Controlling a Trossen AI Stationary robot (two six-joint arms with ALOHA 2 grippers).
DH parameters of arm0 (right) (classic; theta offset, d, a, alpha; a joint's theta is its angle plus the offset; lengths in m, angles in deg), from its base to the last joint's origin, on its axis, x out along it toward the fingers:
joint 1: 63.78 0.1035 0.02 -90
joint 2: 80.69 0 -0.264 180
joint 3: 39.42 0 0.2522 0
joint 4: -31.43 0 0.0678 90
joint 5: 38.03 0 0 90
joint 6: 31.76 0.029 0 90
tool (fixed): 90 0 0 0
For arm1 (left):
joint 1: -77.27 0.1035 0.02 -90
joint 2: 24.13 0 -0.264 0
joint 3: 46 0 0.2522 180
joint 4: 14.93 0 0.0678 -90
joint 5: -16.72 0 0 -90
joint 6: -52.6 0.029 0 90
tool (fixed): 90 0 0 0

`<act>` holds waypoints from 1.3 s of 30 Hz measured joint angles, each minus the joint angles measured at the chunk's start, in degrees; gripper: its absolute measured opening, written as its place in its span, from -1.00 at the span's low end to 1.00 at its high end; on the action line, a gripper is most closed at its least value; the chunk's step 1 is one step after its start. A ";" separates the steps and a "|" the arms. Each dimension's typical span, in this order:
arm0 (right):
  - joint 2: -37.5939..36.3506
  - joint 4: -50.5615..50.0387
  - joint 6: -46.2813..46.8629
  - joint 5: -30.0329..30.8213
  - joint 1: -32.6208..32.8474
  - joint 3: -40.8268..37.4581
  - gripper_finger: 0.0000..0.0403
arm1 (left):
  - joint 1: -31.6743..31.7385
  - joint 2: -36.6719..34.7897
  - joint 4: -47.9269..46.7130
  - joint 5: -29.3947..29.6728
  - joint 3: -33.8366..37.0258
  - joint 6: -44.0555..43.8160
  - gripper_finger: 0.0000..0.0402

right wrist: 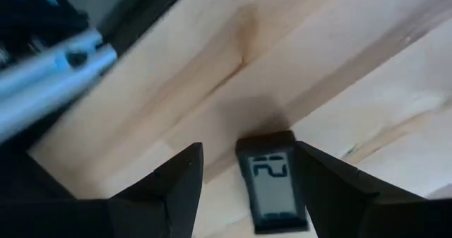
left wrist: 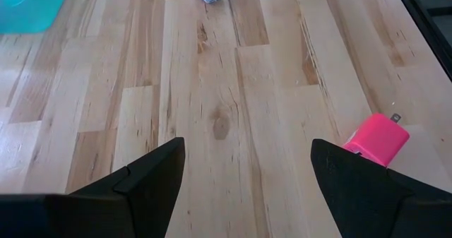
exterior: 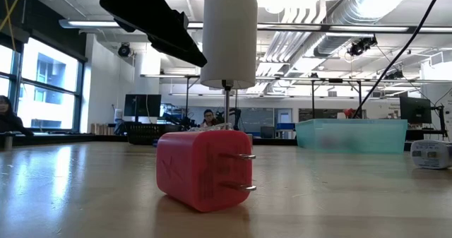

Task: Pick & Place Office items
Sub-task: Put the black digital clock into the black bin

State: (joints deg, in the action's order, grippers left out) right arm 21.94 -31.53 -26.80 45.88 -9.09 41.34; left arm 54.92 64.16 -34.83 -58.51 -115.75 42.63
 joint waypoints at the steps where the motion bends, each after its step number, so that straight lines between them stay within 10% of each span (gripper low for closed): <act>1: 0.00 -0.19 -1.31 0.97 0.46 0.00 0.02 | 0.00 0.00 0.00 0.00 0.00 -0.07 0.49; 39: 0.00 4.39 -12.73 5.81 2.25 -7.54 0.02 | 0.00 0.00 -0.04 0.00 0.00 -0.56 0.49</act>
State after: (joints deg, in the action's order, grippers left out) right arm 21.94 -27.14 -39.53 51.69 -6.84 33.80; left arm 54.92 64.16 -34.87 -58.51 -115.75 42.07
